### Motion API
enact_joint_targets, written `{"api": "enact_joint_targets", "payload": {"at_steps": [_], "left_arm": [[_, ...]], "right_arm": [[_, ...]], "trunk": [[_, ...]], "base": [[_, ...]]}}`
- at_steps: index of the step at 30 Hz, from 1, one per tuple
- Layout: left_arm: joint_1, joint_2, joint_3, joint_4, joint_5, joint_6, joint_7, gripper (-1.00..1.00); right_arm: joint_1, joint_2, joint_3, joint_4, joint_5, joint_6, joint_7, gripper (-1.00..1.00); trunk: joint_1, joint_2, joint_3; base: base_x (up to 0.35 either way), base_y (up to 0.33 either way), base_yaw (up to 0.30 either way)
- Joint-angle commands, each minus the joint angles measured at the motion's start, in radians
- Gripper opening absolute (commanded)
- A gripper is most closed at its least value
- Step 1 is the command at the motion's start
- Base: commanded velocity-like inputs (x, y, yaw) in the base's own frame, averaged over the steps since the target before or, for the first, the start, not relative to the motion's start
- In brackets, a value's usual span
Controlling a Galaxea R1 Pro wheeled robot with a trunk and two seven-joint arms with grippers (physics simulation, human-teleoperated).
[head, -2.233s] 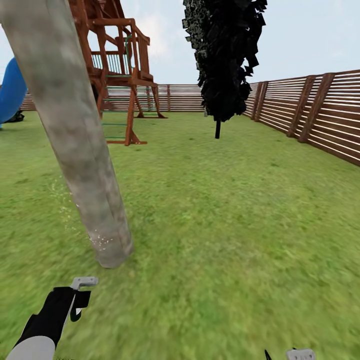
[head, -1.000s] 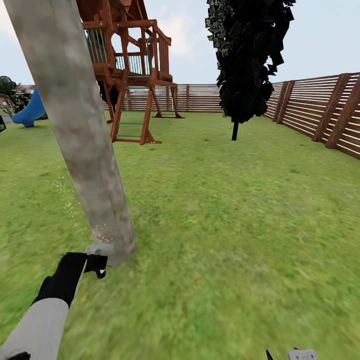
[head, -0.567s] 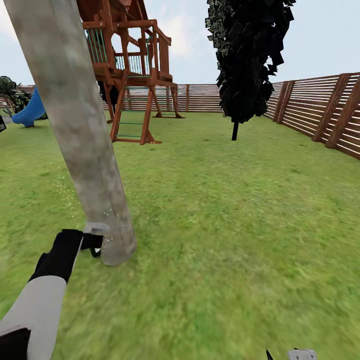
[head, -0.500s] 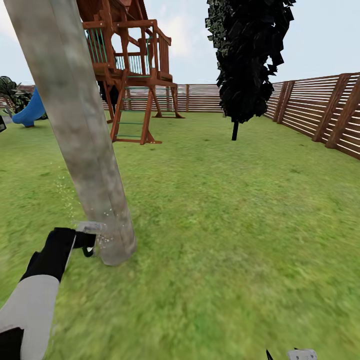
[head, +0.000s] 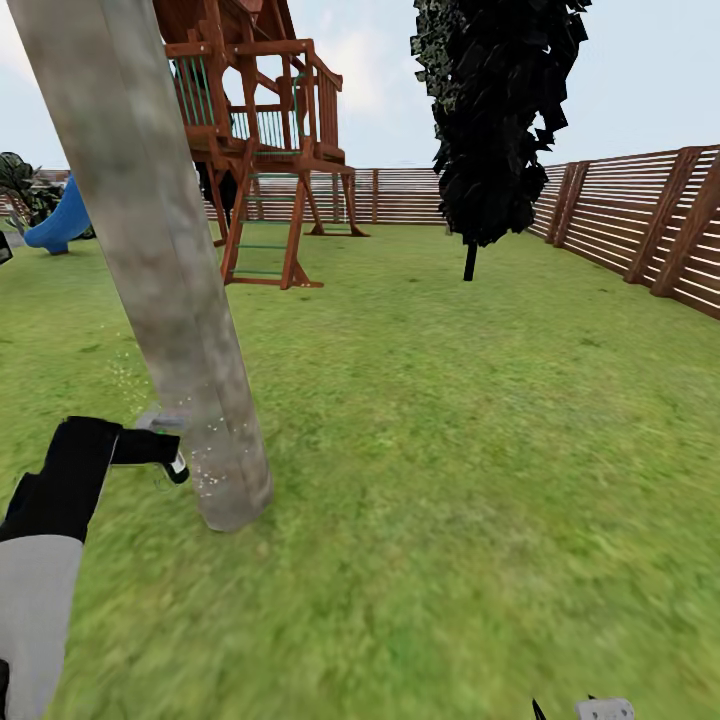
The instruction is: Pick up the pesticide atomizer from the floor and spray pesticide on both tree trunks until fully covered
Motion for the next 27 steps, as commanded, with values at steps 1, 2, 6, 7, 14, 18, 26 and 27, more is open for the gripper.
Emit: {"api": "enact_joint_targets", "payload": {"at_steps": [1, 2, 6, 7, 14, 18, 26, 27], "left_arm": [[-0.001, -0.014, 0.0, -0.018, -0.015, 0.008, -0.001, -1.0], [-0.005, -0.033, -0.005, -0.066, -0.014, 0.049, -0.004, -1.0], [-0.052, 0.024, -0.002, -0.089, -0.013, 0.067, -0.013, -1.0], [-0.055, 0.077, 0.002, -0.088, -0.014, 0.068, -0.058, -1.0], [-0.05, 0.067, -0.023, -0.096, -0.02, 0.068, -0.129, -1.0], [-0.037, 0.074, -0.02, -0.095, -0.031, 0.064, -0.124, -1.0], [0.063, 0.074, -0.003, -0.079, -0.091, 0.063, -0.099, -1.0], [0.078, 0.074, 0.012, -0.078, -0.092, 0.062, -0.079, -1.0]], "right_arm": [[0.0, 0.0, 0.0, 0.0, 0.0, 0.0, 0.0, 1.0], [0.0, 0.0, 0.0, 0.0, 0.0, 0.0, 0.0, 1.0], [0.0, 0.0, 0.0, 0.0, 0.0, 0.0, 0.0, 1.0], [0.0, 0.0, 0.0, 0.0, 0.0, 0.0, 0.0, 1.0], [0.0, 0.0, 0.0, 0.0, 0.0, 0.0, 0.0, 1.0], [0.0, 0.0, 0.0, 0.0, 0.0, 0.0, 0.0, 1.0], [0.0, 0.0, -0.001, 0.0, 0.0, 0.0, 0.0, 1.0], [0.0, 0.0, -0.001, 0.0, 0.0, 0.0, 0.0, 1.0]], "trunk": [[0.0, 0.0, 0.0], [0.0, 0.0, 0.0], [0.0, 0.0, 0.0], [0.0, 0.0, 0.0], [0.0, 0.0, 0.0], [0.0, 0.0, 0.0], [0.0, 0.0, 0.0], [0.0, 0.0, 0.0]], "base": [[0.0, 0.0, 0.0], [0.0, 0.0, 0.0], [0.0, 0.0, 0.0], [0.0, 0.0, 0.0], [0.0, 0.0, 0.0], [0.019, -0.019, 0.0], [0.188, -0.195, 0.0], [0.225, -0.19, 0.0]]}}
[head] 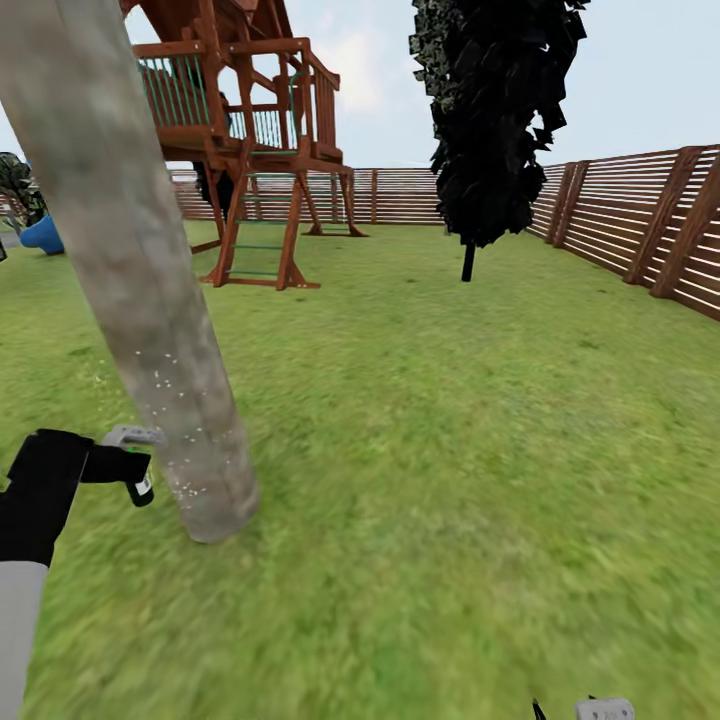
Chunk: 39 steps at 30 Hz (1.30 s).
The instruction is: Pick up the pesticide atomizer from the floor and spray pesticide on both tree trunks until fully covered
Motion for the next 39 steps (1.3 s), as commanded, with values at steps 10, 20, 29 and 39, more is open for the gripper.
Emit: {"api": "enact_joint_targets", "payload": {"at_steps": [10, 20, 29, 39], "left_arm": [[0.016, -0.004, 0.008, 0.022, 0.008, 0.002, 0.022, -1.0], [0.016, -0.026, 0.01, 0.098, 0.011, -0.007, 0.082, -1.0], [0.017, -0.026, 0.045, 0.106, 0.009, -0.007, 0.083, -1.0], [0.042, -0.028, 0.047, 0.178, 0.021, -0.014, 0.152, -1.0]], "right_arm": [[0.0, 0.0, 0.001, 0.0, -0.001, 0.0, 0.0, 1.0], [0.001, 0.0, 0.001, 0.0, 0.0, 0.0, 0.0, 1.0], [0.0, 0.0, 0.001, 0.0, 0.0, 0.0, 0.0, 1.0], [0.0, 0.0, 0.001, 0.0, 0.0, 0.0, 0.0, 1.0]], "trunk": [[0.0, 0.0, 0.0], [0.0, 0.0, 0.0], [0.0, 0.0, 0.0], [0.0, 0.0, 0.0]], "base": [[0.073, -0.264, 0.221], [0.095, -0.267, 0.027], [0.003, -0.276, 0.245], [0.055, -0.257, 0.247]]}}
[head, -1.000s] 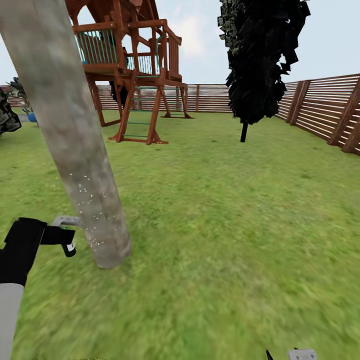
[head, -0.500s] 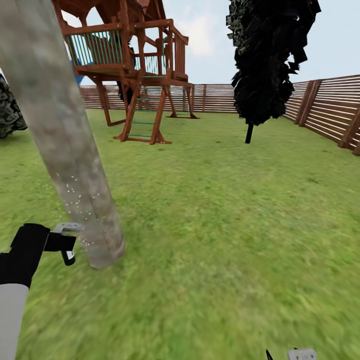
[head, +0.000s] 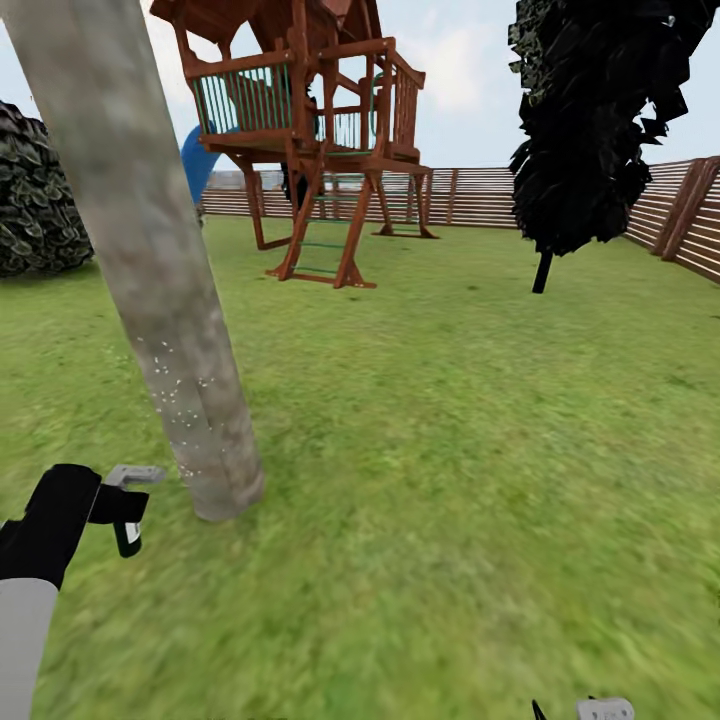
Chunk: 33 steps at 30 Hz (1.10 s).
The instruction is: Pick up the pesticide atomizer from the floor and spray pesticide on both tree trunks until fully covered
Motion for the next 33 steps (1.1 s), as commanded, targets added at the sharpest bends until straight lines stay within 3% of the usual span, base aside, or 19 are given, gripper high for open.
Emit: {"api": "enact_joint_targets", "payload": {"at_steps": [1, 7, 10, 11, 13, 15, 16, 17, 21, 26, 30, 33], "left_arm": [[0.0, -0.001, 0.0, -0.001, 0.0, -0.001, 0.0, -1.0], [0.002, 0.0, 0.001, 0.018, 0.001, -0.002, 0.001, -1.0], [0.046, -0.002, 0.116, 0.071, 0.002, -0.143, 0.011, -1.0], [0.05, -0.01, 0.159, 0.114, 0.001, -0.196, 0.042, -1.0], [0.053, -0.024, 0.196, 0.208, 0.001, -0.283, 0.142, -1.0], [0.055, -0.039, 0.234, 0.333, 0.005, -0.471, 0.286, -1.0], [0.055, -0.053, 0.266, 0.398, 0.022, -0.557, 0.345, -1.0], [0.055, -0.061, 0.28, 0.425, 0.041, -0.587, 0.361, -1.0], [0.087, -0.115, 0.292, 0.434, 0.058, -0.604, 0.381, -1.0], [0.098, -0.115, 0.292, 0.437, 0.053, -0.595, 0.38, -1.0], [0.115, -0.116, 0.342, 0.435, 0.062, -0.605, 0.382, -1.0], [0.116, -0.146, 0.349, 0.396, 0.063, -0.609, 0.384, -1.0]], "right_arm": [[0.0, 0.001, 0.0, 0.0, 0.0, 0.0, 0.0, 1.0], [0.0, 0.001, 0.0, 0.0, 0.001, 0.0, 0.0, 1.0], [0.0, 0.001, -0.001, 0.0, 0.001, 0.0, 0.0, 1.0], [0.0, 0.001, -0.001, 0.0, 0.0, 0.0, 0.0, 1.0], [0.0, -0.001, -0.001, -0.001, 0.001, 0.0, 0.0, 1.0], [0.0, -0.002, -0.001, -0.001, 0.001, 0.0, 0.0, 1.0], [0.0, -0.002, 0.0, -0.001, 0.001, 0.0, 0.0, 1.0], [0.0, -0.002, -0.001, -0.001, 0.001, 0.0, 0.0, 1.0], [0.0, -0.001, 0.0, -0.001, 0.001, 0.0, 0.001, 1.0], [0.0, 0.001, 0.001, 0.0, 0.001, 0.0, 0.002, 1.0], [0.0, 0.004, 0.001, 0.0, 0.001, 0.0, 0.002, 1.0], [0.0, 0.007, 0.003, 0.001, 0.001, 0.0, 0.002, 1.0]], "trunk": [[0.0, 0.0, 0.0], [0.0, 0.0, 0.0], [0.0, 0.0, 0.0], [0.0, 0.0, 0.0], [0.0, 0.0, 0.0], [0.0, 0.0, 0.0], [0.0, 0.0, 0.0], [0.0, 0.0, 0.0], [0.0, 0.0, 0.0], [0.0, 0.0, 0.0], [0.0, 0.0, 0.0], [0.0, 0.0, 0.0]], "base": [[0.001, -0.266, 0.024], [0.038, -0.266, 0.003], [0.136, -0.266, 0.0], [0.149, -0.265, 0.0], [0.15, -0.265, 0.0], [0.151, -0.265, 0.0], [0.153, -0.263, 0.0], [0.153, -0.263, 0.0], [0.155, -0.258, 0.056], [0.176, -0.241, 0.267], [0.233, -0.192, 0.277], [0.278, -0.153, 0.277]]}}
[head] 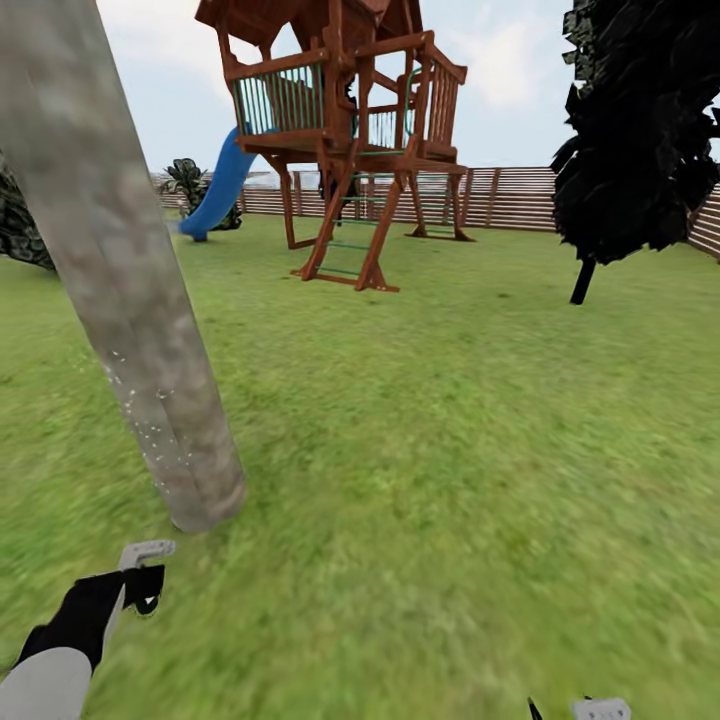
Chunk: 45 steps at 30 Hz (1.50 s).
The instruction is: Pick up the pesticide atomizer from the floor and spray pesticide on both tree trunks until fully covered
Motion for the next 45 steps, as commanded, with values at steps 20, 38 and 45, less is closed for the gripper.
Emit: {"api": "enact_joint_targets", "payload": {"at_steps": [20, 38, 45], "left_arm": [[0.025, -0.118, -0.003, -0.19, -0.007, 0.016, -0.003, -1.0], [0.025, -0.11, 0.0, -0.19, -0.006, 0.018, -0.003, -1.0], [0.025, -0.108, 0.001, -0.19, -0.006, 0.018, -0.003, -1.0]], "right_arm": [[0.0, -0.003, -0.003, -0.001, -0.001, 0.0, -0.002, 1.0], [0.0, -0.001, -0.003, 0.0, -0.002, 0.0, -0.002, 1.0], [0.0, -0.001, -0.003, 0.0, -0.002, 0.0, -0.002, 1.0]], "trunk": [[0.0, 0.0, 0.0], [0.0, 0.0, 0.0], [0.0, 0.0, 0.0]], "base": [[0.228, -0.186, 0.118], [0.13, -0.263, 0.184], [0.126, -0.263, 0.164]]}}
